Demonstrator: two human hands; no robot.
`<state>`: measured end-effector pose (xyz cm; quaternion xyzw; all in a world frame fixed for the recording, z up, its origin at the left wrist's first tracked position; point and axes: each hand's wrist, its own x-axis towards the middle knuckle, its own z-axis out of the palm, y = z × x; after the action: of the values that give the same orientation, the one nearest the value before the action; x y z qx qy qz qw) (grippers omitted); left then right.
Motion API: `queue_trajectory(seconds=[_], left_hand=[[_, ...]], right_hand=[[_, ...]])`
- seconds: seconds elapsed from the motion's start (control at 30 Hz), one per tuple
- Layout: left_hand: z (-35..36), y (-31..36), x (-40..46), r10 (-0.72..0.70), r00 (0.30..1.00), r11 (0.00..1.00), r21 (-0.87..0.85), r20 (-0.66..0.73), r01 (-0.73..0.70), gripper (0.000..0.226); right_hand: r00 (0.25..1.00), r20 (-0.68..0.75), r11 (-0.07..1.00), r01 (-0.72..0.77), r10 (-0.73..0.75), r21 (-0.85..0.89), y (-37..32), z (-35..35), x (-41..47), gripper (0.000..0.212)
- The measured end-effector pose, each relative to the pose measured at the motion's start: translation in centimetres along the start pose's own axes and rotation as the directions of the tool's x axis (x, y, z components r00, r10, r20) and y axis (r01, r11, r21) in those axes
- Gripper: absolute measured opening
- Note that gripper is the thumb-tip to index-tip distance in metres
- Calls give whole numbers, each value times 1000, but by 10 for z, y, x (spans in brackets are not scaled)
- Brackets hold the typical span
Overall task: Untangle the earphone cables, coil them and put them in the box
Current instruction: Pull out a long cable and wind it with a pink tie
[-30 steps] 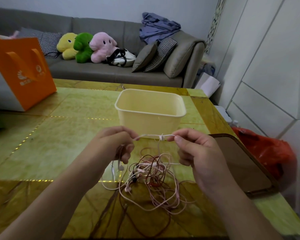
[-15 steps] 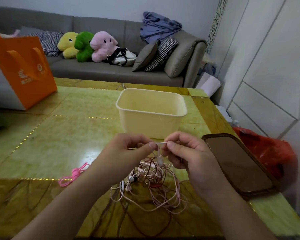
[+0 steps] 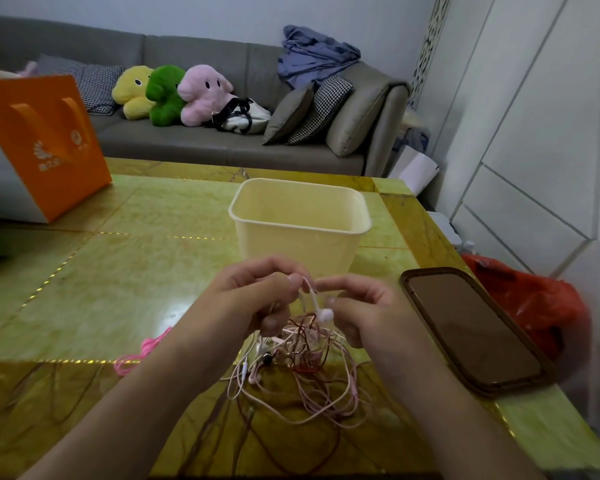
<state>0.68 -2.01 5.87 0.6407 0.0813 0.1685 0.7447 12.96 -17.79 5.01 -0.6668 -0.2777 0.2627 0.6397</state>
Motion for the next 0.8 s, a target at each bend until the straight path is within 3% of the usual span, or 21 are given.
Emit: queue_trajectory(seconds=[0.17, 0.27, 0.4, 0.5, 0.63, 0.7, 0.8], left_hand=[[0, 3, 2, -46, 997, 993, 105, -63, 52, 42], [1, 2, 0, 2, 989, 975, 219, -146, 30, 33], [-4, 4, 0, 35, 996, 937, 350, -82, -4, 18], [-9, 6, -1, 97, 993, 850, 524, -61, -51, 22], [-13, 9, -2, 171, 976, 847, 527, -138, -74, 23], [-12, 11, -1, 207, 960, 869, 486, -190, -91, 17], [-12, 13, -1, 274, 923, 896, 420, -269, -144, 21]], right_hand=[[999, -41, 999, 16, -14, 52, 1, -6, 3, 37], [998, -49, 996, 37, -33, 81, -2, -8, 3, 39], [997, -36, 986, 67, -62, 152, -7, -8, 3, 37], [996, -34, 981, 92, -87, 169, -7, -12, 4, 28], [993, -4, 979, 115, -116, 168, -5, -14, 4, 13], [991, -18, 983, 136, -135, 126, -4, -15, 4, 16], [970, -94, 969, 210, -223, -129, -4, -16, 2, 16]])
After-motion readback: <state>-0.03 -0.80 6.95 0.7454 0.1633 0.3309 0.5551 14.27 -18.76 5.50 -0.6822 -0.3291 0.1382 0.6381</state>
